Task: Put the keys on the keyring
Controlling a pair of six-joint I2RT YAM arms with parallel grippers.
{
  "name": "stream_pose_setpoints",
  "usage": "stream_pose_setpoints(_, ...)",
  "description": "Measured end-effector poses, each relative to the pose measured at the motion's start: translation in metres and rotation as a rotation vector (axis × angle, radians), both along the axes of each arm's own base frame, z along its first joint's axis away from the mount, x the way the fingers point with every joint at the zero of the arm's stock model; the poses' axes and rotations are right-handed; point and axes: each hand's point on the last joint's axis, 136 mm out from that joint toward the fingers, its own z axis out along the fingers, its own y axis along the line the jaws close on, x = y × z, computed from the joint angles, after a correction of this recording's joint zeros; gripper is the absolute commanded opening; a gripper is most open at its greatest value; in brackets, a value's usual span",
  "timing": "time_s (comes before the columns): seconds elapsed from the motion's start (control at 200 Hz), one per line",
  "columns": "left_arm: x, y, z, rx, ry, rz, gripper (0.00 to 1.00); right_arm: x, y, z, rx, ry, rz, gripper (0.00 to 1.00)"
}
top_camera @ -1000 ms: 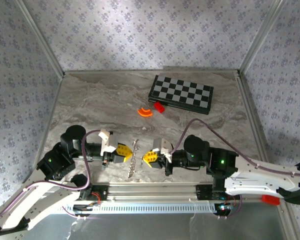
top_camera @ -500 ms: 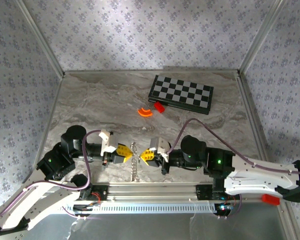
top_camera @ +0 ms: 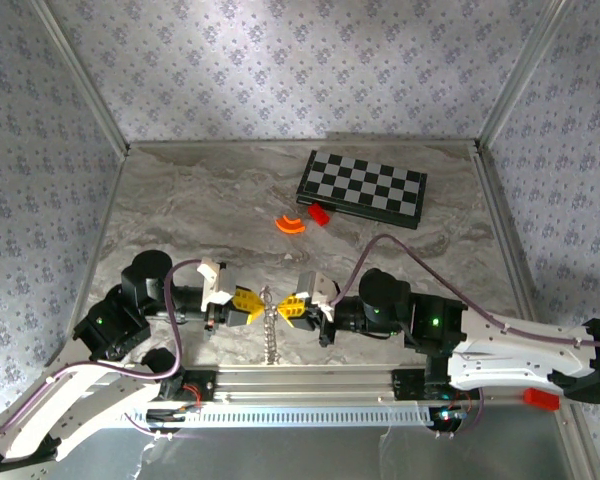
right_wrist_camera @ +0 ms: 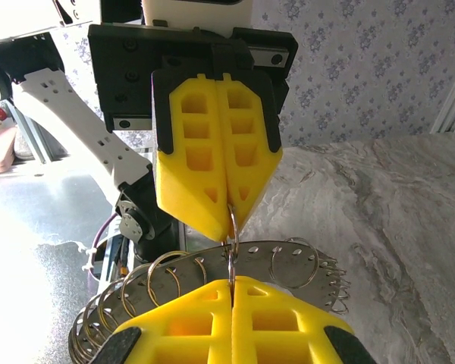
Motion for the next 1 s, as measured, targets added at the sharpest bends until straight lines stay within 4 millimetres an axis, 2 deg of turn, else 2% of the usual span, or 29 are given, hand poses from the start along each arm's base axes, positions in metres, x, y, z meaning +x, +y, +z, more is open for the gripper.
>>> stream_pose_setpoints(0.999, 0.001, 0.0005, 0.0001, 0.0, 0.0, 0.005, 0.0, 0.0047, 0.0054, 0.0024, 0.017, -0.005, -0.013, 0.0)
